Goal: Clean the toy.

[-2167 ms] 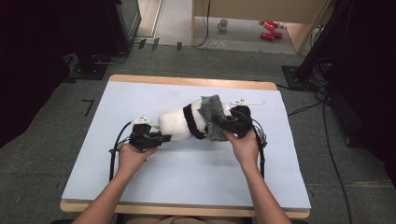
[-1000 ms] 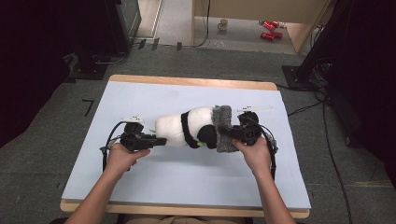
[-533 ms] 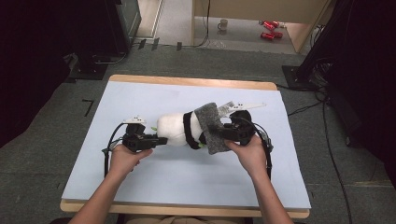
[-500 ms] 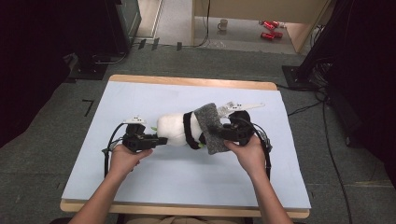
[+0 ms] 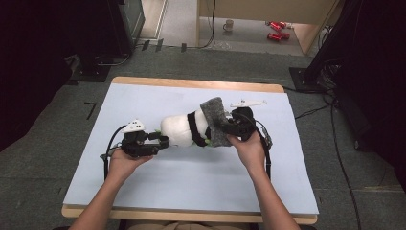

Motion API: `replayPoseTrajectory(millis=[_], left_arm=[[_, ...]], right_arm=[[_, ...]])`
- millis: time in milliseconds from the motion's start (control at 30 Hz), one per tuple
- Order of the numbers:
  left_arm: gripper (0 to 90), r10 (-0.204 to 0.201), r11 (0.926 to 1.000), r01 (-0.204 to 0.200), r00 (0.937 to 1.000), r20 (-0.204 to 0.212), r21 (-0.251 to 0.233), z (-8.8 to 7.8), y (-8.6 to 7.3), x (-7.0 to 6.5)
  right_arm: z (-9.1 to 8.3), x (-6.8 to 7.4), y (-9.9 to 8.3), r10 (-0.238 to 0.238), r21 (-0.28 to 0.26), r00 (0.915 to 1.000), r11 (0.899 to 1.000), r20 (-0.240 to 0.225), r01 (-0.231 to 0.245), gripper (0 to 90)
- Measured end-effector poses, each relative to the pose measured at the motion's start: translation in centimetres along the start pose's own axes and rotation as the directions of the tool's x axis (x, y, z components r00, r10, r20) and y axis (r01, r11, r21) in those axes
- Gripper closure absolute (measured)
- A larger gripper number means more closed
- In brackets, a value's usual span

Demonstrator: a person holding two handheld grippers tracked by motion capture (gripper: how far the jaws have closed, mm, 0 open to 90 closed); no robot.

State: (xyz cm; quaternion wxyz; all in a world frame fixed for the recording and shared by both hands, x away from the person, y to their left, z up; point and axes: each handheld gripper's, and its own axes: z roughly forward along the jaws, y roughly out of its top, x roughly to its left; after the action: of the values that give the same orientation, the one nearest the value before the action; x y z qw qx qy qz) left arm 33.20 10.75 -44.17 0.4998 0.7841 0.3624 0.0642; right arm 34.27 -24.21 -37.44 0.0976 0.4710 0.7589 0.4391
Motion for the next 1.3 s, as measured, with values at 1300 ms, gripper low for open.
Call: replayPoseTrajectory(millis=[1300], left_arm=[[64.2,0.021,0.9978,-0.025,0.9971,-0.073,-0.061,3.6,-0.3,-1.2]], right_arm=[[1.9,3.5,2.8,-0.007,0.017,0.9895,1.000,-0.145,0.010,75.2]])
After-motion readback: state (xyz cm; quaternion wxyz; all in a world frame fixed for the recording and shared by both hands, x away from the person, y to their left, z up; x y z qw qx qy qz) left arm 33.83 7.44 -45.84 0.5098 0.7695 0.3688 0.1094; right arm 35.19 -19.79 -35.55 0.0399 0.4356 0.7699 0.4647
